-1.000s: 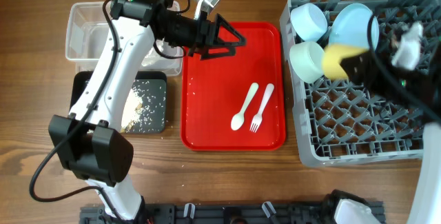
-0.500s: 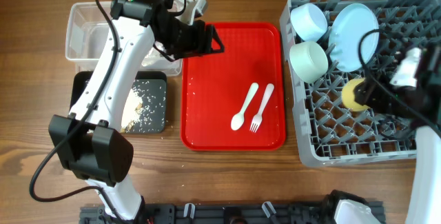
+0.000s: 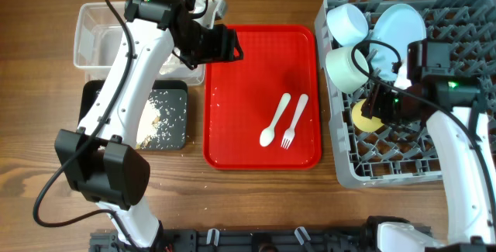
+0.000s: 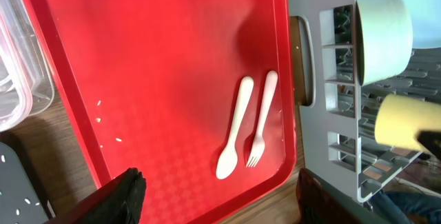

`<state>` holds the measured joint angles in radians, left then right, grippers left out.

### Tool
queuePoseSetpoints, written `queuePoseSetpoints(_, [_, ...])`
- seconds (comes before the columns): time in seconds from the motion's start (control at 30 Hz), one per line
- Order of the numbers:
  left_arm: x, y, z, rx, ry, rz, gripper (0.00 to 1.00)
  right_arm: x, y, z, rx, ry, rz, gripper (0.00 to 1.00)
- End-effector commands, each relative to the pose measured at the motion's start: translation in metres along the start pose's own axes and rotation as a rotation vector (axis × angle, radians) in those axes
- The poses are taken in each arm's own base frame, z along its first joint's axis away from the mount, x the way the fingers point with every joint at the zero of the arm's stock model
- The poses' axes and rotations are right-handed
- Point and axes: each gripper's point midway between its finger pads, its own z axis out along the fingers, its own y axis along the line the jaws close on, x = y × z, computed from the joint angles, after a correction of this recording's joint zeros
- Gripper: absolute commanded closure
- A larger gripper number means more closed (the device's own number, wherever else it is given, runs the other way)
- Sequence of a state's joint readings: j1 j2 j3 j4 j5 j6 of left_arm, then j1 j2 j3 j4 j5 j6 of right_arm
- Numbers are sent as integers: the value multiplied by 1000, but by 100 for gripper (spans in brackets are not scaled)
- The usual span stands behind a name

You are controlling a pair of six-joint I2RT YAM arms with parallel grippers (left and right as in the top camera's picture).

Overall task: Sort waste into correct bins and load items into the dishwasher rack
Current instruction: 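Lower the yellow cup into the rack and release it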

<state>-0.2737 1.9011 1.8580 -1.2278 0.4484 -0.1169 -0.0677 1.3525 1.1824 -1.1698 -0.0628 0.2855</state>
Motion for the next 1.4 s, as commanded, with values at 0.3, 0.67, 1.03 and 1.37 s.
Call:
queuePoseSetpoints(0.3, [-1, 0, -1, -11, -3, 2, 27, -15, -4, 31, 61, 24, 0, 58])
queuePoseSetpoints(0.67, [-1, 0, -1, -11, -3, 2, 26, -15, 13, 39, 18, 36, -32, 54])
queuePoseSetpoints(1.03, [2, 1, -1, -14, 9, -4, 27, -15, 13, 39, 19, 38, -38, 19])
queuePoseSetpoints(1.37, [3, 0, -1, -14, 10, -5, 27, -34, 20, 6, 1, -36, -51, 11])
